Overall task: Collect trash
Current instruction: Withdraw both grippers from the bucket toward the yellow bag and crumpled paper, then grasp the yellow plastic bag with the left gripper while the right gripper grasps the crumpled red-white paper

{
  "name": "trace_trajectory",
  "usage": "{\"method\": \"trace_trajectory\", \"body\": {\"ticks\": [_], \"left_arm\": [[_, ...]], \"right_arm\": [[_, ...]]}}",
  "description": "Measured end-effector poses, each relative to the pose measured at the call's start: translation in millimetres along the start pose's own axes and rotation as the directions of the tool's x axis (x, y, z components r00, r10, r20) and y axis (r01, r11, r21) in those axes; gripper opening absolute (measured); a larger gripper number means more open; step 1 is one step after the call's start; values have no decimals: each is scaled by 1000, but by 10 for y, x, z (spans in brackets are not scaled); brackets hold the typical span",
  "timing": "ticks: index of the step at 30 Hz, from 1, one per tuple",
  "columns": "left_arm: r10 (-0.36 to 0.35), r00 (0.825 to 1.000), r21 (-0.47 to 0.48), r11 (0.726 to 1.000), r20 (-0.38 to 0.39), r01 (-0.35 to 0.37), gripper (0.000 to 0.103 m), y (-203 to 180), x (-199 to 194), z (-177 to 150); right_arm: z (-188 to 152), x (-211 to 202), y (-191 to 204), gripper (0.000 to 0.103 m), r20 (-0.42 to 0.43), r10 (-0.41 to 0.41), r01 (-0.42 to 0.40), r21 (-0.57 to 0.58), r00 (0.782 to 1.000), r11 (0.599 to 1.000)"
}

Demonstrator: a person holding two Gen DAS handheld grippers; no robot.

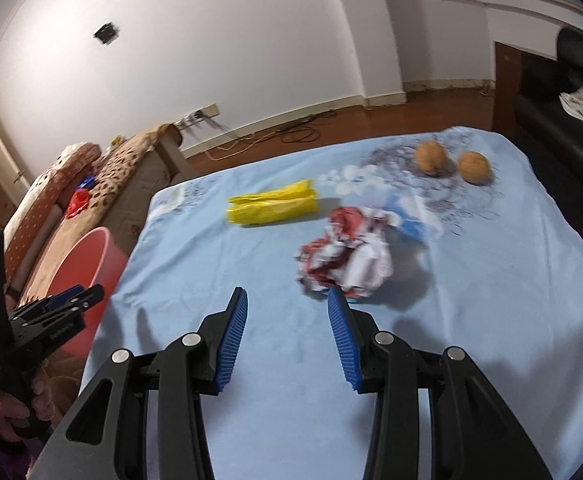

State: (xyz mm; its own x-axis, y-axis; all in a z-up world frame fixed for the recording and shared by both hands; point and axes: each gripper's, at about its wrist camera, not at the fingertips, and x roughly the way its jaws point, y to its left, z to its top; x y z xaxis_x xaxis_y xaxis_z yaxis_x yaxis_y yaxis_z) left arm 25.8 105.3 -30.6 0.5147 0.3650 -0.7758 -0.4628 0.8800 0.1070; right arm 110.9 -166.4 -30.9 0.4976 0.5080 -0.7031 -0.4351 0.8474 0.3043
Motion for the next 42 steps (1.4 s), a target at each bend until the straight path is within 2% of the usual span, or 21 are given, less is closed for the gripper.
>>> {"method": "trace_trajectory", "body": {"ticks": [8, 15, 21, 24, 26, 27, 30, 34, 38, 42], "left_arm": [[-43, 998, -26, 999, 36, 43, 41, -16, -47, 42], [-86, 995, 1, 996, 59, 87, 41, -132, -83, 61], [-165, 984, 52, 985, 72, 162, 41, -297, -100, 89], [-218, 973, 100, 972, 70, 211, 41, -432, -108, 130], [-272, 960, 155, 953, 63, 259, 41, -554, -109, 194], [-287, 956, 184, 945, 66, 271, 41, -619, -113, 220], [-335, 940, 285, 909, 68, 304, 41, -838, -107, 339], [-398, 916, 406, 845, 44, 348, 41, -1124, -24, 507], [-414, 910, 499, 792, 13, 353, 41, -1357, 119, 639], [-411, 911, 586, 733, -23, 345, 41, -1564, 274, 706]], "right_arm": [[23, 34, -238, 41, 8, -39, 39, 55, 999, 998], [122, 159, -327, 41, 28, -73, 71, 78, 997, 994], [164, 345, -378, 41, 16, -82, 80, 112, 997, 991], [144, 398, -369, 31, 13, -65, 63, 122, 998, 991], [138, 420, -341, 14, 11, -62, 60, 110, 998, 992], [136, 426, -325, 10, 9, -69, 67, 100, 998, 993], [122, 413, -305, 8, 9, -84, 83, 81, 996, 993], [102, 349, -348, 7, 17, -96, 94, 86, 995, 992], [81, 311, -423, 7, 16, -104, 102, 98, 994, 990], [69, 321, -490, 7, 4, -104, 103, 117, 995, 988]]}}
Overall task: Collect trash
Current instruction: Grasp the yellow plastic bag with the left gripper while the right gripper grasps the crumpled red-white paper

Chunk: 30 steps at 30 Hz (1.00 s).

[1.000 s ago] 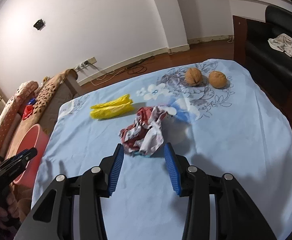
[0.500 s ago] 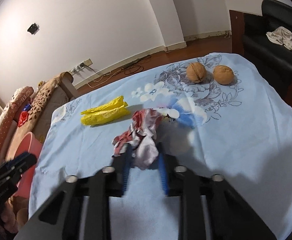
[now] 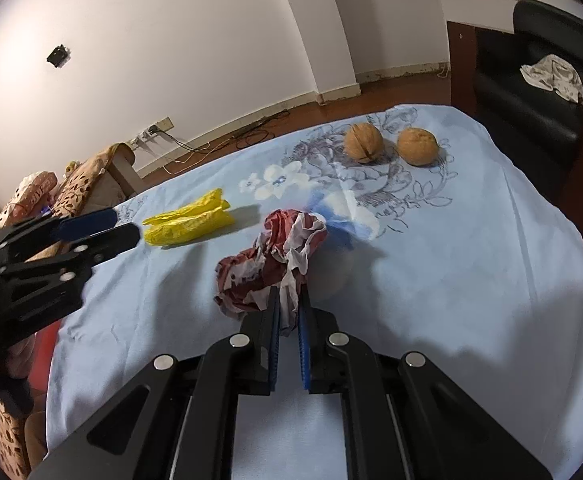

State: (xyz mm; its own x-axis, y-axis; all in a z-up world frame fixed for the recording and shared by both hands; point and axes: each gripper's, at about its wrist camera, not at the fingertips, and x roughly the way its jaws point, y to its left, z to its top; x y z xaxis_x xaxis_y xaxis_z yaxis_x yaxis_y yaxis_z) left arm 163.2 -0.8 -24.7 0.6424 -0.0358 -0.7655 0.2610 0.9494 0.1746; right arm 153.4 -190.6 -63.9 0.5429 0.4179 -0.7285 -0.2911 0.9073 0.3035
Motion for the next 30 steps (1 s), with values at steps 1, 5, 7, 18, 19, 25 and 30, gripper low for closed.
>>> {"method": "trace_trajectory", "body": {"ticks": [1, 5, 7, 18, 19, 25, 30], "left_arm": [[-7, 1000, 26, 1000, -11, 7, 41, -18, 65, 25], [-15, 998, 101, 995, -61, 22, 41, -75, 323, 62], [-8, 997, 116, 993, -77, 17, 41, -75, 427, 50], [-15, 1000, 68, 998, 7, 15, 12, -43, 459, -13], [-23, 1000, 49, 999, 12, 23, 7, -35, 443, -11], [-56, 998, -62, 996, 37, 58, 0, 28, 272, -44], [-85, 995, -145, 985, 59, 93, 0, 48, 57, -127]], "right_arm": [[-3, 6, -17, 7, -2, 1, -1, 4, 1000, 1000], [0, 26, -54, 7, -10, 2, -2, 13, 1000, 1000], [6, 39, -71, 7, -14, 3, -2, 17, 1000, 1000], [13, 98, -132, 7, -28, 5, -4, 43, 1000, 999], [13, 91, -128, 7, -26, 6, -5, 43, 1000, 999], [16, 38, -105, 7, -11, 13, -13, 42, 1000, 999], [32, -51, -66, 7, 9, 24, -24, 32, 1000, 999]]}}
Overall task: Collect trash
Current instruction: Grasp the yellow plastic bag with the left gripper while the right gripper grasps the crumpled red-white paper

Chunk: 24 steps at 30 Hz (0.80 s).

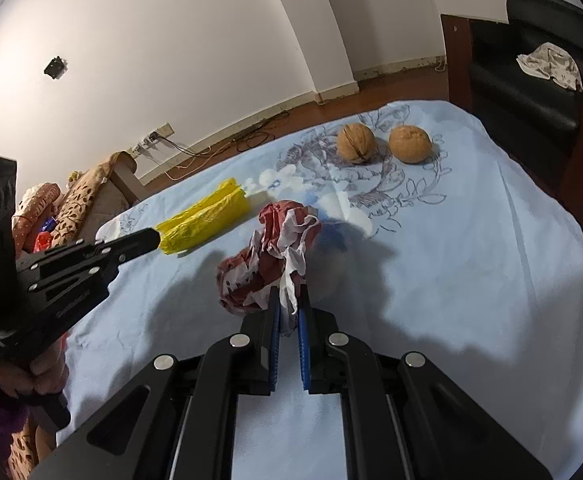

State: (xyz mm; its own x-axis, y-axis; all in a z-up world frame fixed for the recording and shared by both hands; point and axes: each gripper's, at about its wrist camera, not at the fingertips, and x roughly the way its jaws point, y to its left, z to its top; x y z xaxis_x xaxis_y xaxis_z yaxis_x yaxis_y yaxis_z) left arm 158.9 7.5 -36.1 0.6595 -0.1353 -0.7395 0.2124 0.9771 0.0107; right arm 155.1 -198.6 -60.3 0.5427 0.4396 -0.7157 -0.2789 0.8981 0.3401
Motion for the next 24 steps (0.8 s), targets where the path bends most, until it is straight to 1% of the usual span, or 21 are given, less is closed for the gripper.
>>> {"method": "trace_trajectory", "body": {"ticks": [4, 6, 7, 8, 9, 10, 12, 13, 18, 22, 24], "left_arm": [[-20, 1000, -22, 1000, 1, 20, 0, 10, -119, -4], [-18, 1000, -14, 1000, -3, 18, 0, 28, -146, 35], [-16, 1000, -1, 1000, -5, 16, 6, 32, -152, 61], [-11, 1000, 14, 1000, -7, 11, 14, 32, -149, 88], [-7, 1000, 27, 1000, -7, 7, 38, 38, -144, 117], [-11, 1000, 32, 999, -6, 11, 52, 48, -138, 134], [-26, 1000, 48, 998, 1, 26, 53, 57, -99, 179], [-22, 1000, 56, 998, 0, 22, 53, 62, -66, 206], [-16, 999, 89, 996, -41, 20, 53, 83, 211, 284], [-9, 997, 120, 993, -71, 18, 53, 43, 402, 252], [-11, 997, 123, 992, -71, 20, 53, 26, 434, 206]], "right_arm": [[-1, -69, 32, 7, 15, 6, -6, -9, 1000, 1000], [-8, -85, 42, 7, 17, 10, -10, -10, 1000, 1000], [-15, -88, 43, 7, 17, 12, -12, -9, 1000, 1000], [-23, -86, 43, 7, 15, 14, -14, -8, 1000, 1000], [-32, -80, 40, 7, 12, 15, -15, -7, 1000, 1000], [-38, -68, 33, 7, 9, 16, -16, -6, 1000, 1000], [-46, -40, 17, 7, 1, 15, -15, -6, 1000, 1000], [-48, -26, 5, 7, -2, 13, -13, -6, 1000, 1000], [-42, 43, -71, 7, -19, 4, -4, 7, 1000, 1000], [-49, 81, -108, 7, -28, 3, -2, 16, 1000, 1000], [-50, 91, -113, 7, -31, 4, -3, 19, 1000, 1000]]}}
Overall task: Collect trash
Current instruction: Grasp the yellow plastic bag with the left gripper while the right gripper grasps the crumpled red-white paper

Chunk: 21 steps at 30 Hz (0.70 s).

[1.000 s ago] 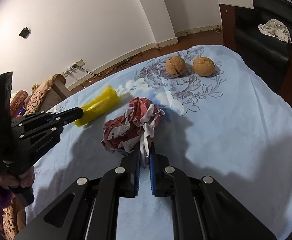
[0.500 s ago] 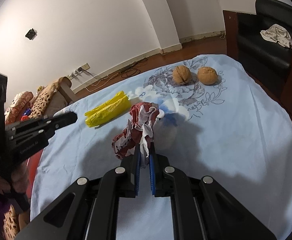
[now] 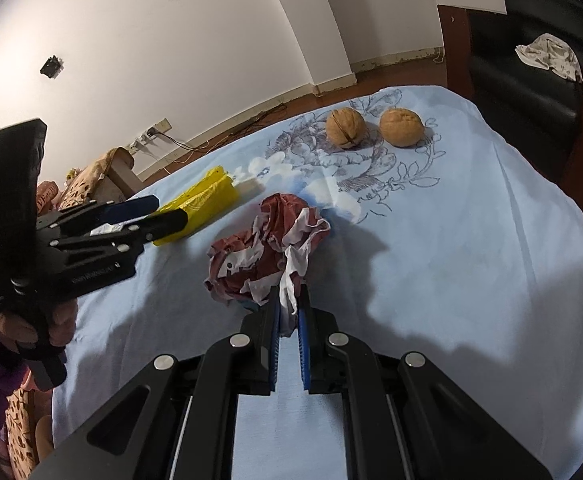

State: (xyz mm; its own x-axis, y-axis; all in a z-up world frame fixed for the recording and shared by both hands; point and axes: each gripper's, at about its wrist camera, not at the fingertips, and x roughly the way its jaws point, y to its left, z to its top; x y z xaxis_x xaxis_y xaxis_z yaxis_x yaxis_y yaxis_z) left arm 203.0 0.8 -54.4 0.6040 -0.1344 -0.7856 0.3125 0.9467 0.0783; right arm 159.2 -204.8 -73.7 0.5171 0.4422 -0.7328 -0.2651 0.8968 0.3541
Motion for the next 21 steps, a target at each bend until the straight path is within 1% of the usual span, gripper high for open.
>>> {"method": "trace_trajectory", "body": {"ticks": [2, 3, 4, 6, 7, 8, 11, 15, 21], "left_arm": [[5, 1000, 1, 1000, 2, -5, 52, -27, 16, -42], [11, 1000, 2, 1000, 8, -11, 39, -41, 16, -63], [21, 1000, 3, 1000, 8, -21, 23, -57, 17, -80], [37, 999, -15, 999, 14, -37, 16, -64, -5, -107], [35, 999, -32, 999, 23, -34, 12, -62, -36, -117], [33, 999, -51, 998, 27, -31, 11, -61, -70, -128], [32, 999, -94, 995, 39, -28, 8, -72, -173, -165], [34, 999, -148, 989, 34, -29, 8, -113, -306, -244], [75, 997, -220, 973, 3, -73, 8, -223, -485, -413]], "right_arm": [[0, 8, -4, 8, -1, 3, -3, 2, 1000, 1000], [0, 12, -3, 9, -2, 5, -5, 4, 1000, 1000], [1, 16, -8, 10, -6, 7, -7, 10, 1000, 1000], [5, 13, -28, 15, -7, 12, -12, 28, 1000, 1000], [9, 14, -44, 20, -10, 20, -20, 41, 1000, 999], [12, 12, -67, 25, -12, 28, -27, 59, 1000, 998], [23, -5, -122, 30, -6, 41, -40, 97, 999, 994], [56, -33, -112, 33, 8, 42, -43, 94, 999, 995], [143, -19, 0, 33, 33, 17, -18, 43, 999, 999]]}}
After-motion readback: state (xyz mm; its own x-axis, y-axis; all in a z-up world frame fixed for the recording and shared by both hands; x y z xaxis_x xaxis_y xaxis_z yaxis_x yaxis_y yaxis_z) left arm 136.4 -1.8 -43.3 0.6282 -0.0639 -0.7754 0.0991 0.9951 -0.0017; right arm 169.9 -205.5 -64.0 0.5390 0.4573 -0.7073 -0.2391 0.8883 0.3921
